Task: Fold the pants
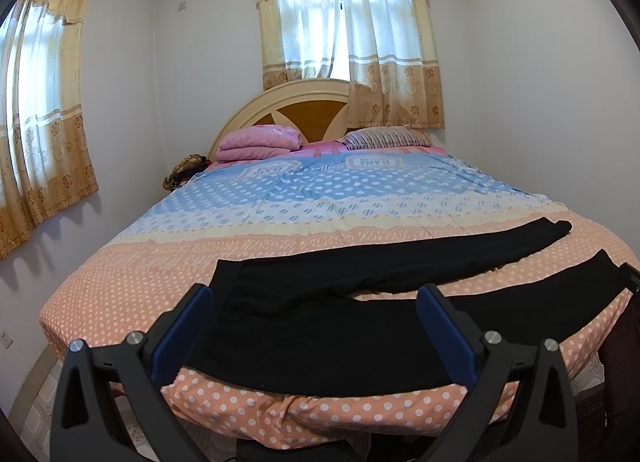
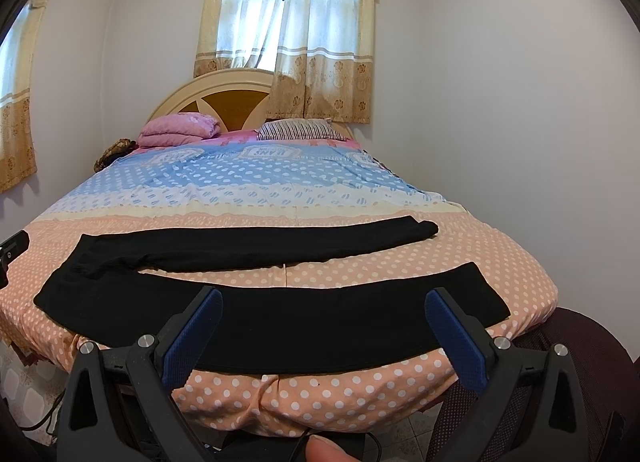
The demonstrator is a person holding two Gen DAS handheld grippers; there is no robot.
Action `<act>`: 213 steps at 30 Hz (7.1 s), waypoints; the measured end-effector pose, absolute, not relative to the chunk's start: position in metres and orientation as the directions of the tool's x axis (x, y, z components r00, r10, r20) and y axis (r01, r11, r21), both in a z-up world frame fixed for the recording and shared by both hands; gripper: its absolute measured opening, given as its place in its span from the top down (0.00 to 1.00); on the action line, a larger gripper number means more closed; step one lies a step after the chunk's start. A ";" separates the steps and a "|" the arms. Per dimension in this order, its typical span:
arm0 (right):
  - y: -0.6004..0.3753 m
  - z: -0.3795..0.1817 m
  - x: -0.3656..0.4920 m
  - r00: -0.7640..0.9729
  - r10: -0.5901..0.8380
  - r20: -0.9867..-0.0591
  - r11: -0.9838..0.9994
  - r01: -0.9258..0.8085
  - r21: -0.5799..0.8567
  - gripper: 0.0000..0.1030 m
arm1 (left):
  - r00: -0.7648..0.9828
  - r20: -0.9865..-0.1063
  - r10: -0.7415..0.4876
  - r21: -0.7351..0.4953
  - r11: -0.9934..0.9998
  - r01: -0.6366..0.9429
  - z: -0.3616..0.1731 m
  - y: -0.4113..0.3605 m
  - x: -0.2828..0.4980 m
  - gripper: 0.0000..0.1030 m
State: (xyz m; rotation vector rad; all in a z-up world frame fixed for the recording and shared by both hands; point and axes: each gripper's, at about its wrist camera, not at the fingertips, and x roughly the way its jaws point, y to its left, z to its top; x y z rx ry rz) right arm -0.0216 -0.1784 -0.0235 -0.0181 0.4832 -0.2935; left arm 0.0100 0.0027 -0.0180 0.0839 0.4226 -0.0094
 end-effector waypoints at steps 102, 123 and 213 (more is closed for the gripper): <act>-0.514 -0.102 0.316 0.519 -0.231 -0.823 0.878 0.475 0.053 0.51 | 0.609 -0.783 -0.128 -0.127 0.991 0.046 -0.165 0.198 0.352 0.86; -0.500 -0.110 0.342 0.552 -0.174 -0.815 0.935 0.351 0.039 0.92 | 0.618 -0.781 -0.094 -0.068 0.996 0.065 -0.158 0.189 0.357 0.88; -0.053 -0.167 0.113 0.657 0.159 -0.737 0.792 -0.530 -0.302 0.76 | 0.803 -0.531 -0.271 -0.170 0.962 0.212 -0.161 0.221 0.154 0.85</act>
